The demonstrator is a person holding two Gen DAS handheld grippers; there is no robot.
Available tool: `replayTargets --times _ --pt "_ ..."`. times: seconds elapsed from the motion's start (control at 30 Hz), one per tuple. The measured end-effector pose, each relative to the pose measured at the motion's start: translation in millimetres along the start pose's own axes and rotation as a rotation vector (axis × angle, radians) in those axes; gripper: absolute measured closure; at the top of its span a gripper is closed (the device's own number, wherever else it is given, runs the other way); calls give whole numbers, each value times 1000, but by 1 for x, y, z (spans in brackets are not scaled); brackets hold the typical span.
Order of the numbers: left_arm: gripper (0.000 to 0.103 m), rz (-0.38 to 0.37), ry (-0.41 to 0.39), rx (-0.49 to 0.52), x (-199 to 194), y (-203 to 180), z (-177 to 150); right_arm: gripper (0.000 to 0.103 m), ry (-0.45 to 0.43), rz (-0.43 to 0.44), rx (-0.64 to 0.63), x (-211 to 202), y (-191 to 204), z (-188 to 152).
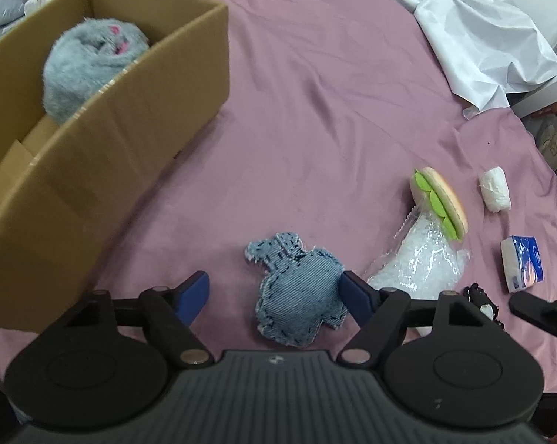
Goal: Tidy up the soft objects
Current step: 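Grasp the blue fabric patch with the left gripper while the right gripper grasps the black pouch, then carry the fabric patch and black pouch over the box with both tools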
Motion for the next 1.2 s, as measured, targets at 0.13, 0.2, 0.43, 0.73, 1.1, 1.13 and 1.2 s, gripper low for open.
replayTargets --times 0.13,0.2,0.43,0.73,1.1,1.13,1.2 --pt "27 15 0 10 6 -6 0 21 19 -8 -4 12 2 3" --pt "27 19 6 11 9 -7 2 21 20 -6 -13 15 4 6" --pt "44 21 -4 -9 11 -11 3 27 11 -69 -110 23 15 3" --pt "80 -1 28 -55 -4 -2 1 75 -64 -143 -282 14 26 2" --pt "83 -22 -41 -41 -46 1 0 76 -128 -68 -300 -18 37 -4" --pt "83 -25 -50 -39 -50 2 1 76 -134 -59 -304 -21 39 -4" --pt "83 -33 -68 -36 -61 4 2 76 -144 -40 -308 -26 43 -6"
Point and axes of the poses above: each gripper's, at about its wrist camera, not at the fingertips, and x roughly the way its jaws point, y to its left, z to its top, the point moved 4 cm from there along x, roughly the way its jaws point, and after that the axes turned 3 degrees about -x, right-handed, at the moved point
